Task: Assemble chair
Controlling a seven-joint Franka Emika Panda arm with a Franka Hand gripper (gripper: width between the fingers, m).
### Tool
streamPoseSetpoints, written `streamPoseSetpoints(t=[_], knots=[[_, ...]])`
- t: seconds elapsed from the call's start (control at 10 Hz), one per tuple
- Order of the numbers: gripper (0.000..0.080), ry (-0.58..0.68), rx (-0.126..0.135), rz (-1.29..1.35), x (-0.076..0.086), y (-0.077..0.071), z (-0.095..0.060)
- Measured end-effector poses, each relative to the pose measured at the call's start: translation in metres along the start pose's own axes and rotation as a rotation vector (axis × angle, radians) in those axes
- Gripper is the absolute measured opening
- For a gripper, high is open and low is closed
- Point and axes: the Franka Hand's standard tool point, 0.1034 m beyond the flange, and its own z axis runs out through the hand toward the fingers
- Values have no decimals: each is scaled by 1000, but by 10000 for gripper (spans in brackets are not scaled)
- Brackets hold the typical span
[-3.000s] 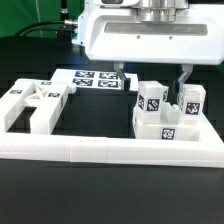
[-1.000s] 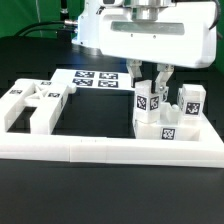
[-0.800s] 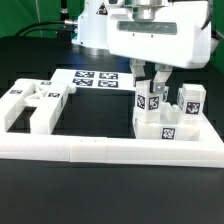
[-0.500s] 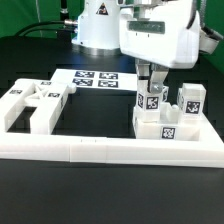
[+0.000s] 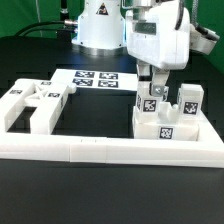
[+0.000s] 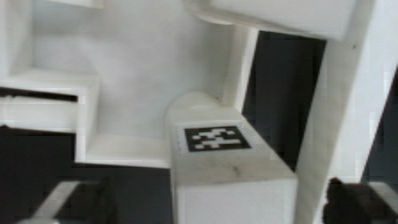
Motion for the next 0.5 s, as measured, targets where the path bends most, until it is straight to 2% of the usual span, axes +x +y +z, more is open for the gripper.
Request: streamPoseSetpoints(t=[0.1, 0.2, 0.5], knots=[[629, -7, -10, -3, -3, 0, 0], [645, 1, 9, -4, -2, -2, 1], [649, 4, 6, -289, -1, -1, 1]])
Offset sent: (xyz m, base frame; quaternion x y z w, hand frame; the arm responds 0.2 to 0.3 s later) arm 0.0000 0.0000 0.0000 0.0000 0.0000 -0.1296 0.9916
